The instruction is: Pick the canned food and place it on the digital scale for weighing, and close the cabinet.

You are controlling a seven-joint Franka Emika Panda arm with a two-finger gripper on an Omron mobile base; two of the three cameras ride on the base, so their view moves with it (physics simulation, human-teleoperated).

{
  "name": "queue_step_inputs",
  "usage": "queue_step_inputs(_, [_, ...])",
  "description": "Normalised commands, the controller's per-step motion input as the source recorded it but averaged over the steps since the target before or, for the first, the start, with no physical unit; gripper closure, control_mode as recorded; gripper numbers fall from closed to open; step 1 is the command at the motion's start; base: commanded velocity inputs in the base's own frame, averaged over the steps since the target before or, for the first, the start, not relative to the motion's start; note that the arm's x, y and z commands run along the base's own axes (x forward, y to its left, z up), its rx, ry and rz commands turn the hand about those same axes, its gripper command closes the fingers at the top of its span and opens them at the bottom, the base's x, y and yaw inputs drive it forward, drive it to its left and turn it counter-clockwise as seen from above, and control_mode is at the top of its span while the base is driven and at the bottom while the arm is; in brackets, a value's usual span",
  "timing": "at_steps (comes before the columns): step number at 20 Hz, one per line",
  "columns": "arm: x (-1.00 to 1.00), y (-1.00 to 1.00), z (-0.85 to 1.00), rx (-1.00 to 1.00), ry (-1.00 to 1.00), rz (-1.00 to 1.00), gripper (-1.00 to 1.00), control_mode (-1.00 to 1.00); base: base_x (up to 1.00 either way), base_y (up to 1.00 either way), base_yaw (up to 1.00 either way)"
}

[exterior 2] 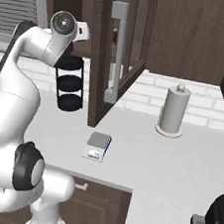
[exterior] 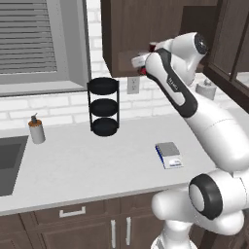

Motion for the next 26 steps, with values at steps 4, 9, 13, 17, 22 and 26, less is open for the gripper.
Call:
queue_step_inputs(4, [-1.00,0.06,-0.41,0.00,0.00,-0.03,1.00,-1.00,0.00,0.00,0.00])
queue_step_inputs(9, [-1.00,0.02,-0.48,0.02,-0.03,-0.13,1.00,-1.00,0.00,0.00,0.00])
queue_step_inputs(13, [-0.83,0.00,-0.61,0.06,0.00,-0.18,1.00,-1.00,0.00,0.00,0.00])
queue_step_inputs(17, [-0.33,-0.08,-0.51,0.13,-0.01,-0.01,1.00,-1.00,0.00,0.00,0.00])
queue_step_inputs(22, [-0.18,-0.23,-0.42,0.18,-0.10,0.00,1.00,-1.00,0.00,0.00,0.00])
queue_step_inputs(26, [0.00,-0.30,-0.14,0.01,-0.08,0.00,1.00,-1.00,0.00,0.00,0.00])
